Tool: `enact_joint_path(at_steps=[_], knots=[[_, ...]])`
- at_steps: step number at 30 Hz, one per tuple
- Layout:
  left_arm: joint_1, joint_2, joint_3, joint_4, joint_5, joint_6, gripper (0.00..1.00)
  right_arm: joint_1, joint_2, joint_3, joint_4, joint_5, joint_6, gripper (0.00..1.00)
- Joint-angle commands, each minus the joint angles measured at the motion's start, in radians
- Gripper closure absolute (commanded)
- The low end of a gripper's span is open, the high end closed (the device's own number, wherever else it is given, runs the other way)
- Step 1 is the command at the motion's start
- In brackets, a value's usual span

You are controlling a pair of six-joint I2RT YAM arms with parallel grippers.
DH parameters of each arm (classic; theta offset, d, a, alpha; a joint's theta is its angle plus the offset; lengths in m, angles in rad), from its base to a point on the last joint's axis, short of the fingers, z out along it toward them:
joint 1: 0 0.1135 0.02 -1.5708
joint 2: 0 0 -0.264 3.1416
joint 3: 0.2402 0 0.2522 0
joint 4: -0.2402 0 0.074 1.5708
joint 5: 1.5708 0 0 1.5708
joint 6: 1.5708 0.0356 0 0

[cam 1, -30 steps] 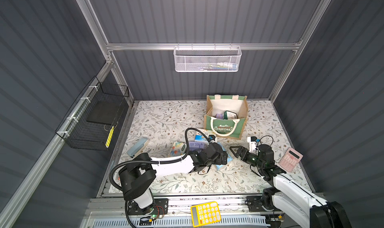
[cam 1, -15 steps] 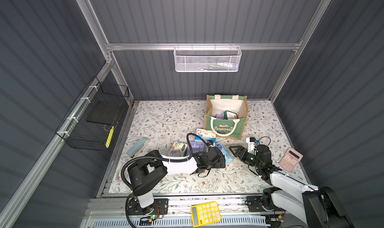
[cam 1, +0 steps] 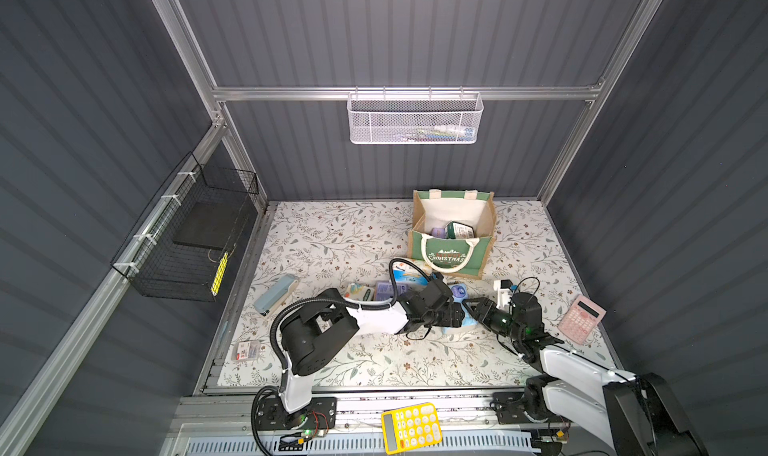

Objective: Put tissues into the canvas bag
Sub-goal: Pick up the pack of facial tissues from the center of the board.

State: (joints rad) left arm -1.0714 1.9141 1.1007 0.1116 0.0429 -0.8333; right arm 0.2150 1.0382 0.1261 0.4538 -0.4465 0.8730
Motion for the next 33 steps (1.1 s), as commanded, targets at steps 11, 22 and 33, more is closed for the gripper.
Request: enact_joint_path(at_steps=[11, 22, 33], knots=[[0.031, -0.066, -0.01, 0.016, 0.057, 0.099, 0.14, -0.028, -0.282, -0.036, -0.297, 0.09, -0.029, 0.25], [0.068, -0.066, 0.003, -0.041, 0.063, 0.113, 0.17, -0.08, -0.205, -0.02, -0.223, 0.004, -0.073, 0.02], [0.091, -0.01, -0.009, 0.009, 0.092, 0.048, 0.33, -0.082, -0.067, -0.024, -0.088, -0.059, -0.032, 0.15]])
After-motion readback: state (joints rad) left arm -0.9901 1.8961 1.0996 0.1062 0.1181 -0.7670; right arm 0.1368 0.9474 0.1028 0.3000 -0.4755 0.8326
